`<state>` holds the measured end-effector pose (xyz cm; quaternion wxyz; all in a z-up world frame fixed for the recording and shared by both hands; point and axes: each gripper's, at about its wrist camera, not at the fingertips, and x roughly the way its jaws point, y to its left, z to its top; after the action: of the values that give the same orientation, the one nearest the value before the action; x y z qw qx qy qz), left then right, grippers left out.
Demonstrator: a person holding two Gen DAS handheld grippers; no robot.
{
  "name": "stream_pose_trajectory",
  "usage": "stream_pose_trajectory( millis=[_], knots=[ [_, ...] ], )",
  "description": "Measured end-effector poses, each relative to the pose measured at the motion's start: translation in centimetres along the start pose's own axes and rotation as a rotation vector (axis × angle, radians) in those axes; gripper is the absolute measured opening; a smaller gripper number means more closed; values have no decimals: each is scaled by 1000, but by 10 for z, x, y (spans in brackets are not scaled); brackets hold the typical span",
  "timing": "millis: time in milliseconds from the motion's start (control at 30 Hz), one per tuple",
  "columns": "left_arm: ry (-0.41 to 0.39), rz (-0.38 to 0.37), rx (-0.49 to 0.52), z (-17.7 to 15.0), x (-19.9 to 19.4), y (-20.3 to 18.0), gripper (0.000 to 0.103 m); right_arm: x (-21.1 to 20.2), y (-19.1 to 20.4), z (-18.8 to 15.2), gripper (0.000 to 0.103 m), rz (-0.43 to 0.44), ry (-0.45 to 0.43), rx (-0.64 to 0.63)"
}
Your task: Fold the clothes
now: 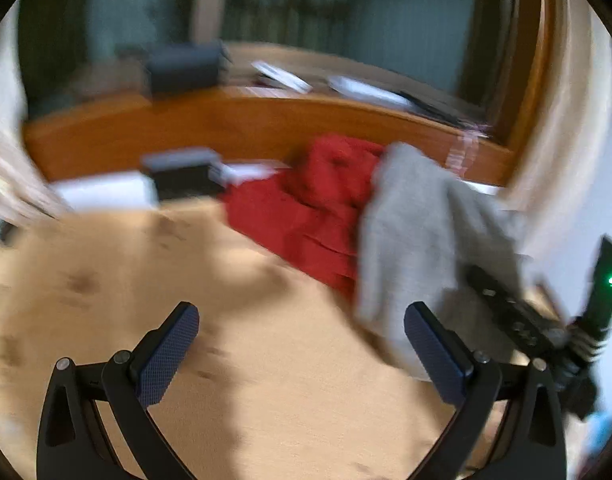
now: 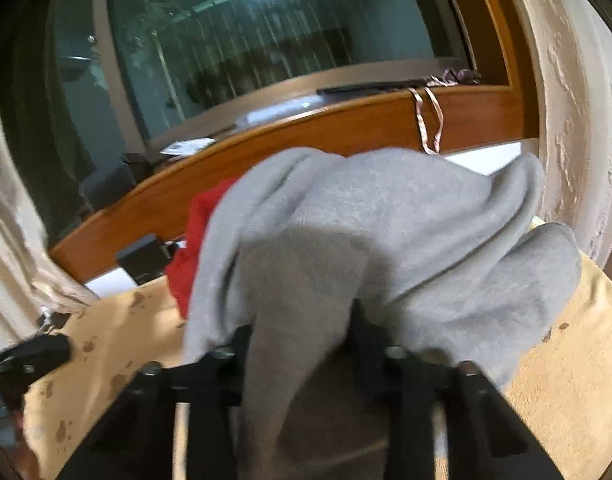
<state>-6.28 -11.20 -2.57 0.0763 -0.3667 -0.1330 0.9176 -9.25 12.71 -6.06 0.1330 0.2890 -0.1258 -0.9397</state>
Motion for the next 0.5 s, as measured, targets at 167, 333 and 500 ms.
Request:
stream_pose_trajectory(
  millis=[167,333,500],
  knots=[
    [113,-310,-114,-1,14,10,103,-33,-6,-6,14,120,2,35],
    [76,-179,-41,-5,21,0,103,-63,-2,-20,4,192,4,23],
    [73,-123,-68,-9,33,7,103,-78,1,-26,5,93,-51,-21]
  ],
)
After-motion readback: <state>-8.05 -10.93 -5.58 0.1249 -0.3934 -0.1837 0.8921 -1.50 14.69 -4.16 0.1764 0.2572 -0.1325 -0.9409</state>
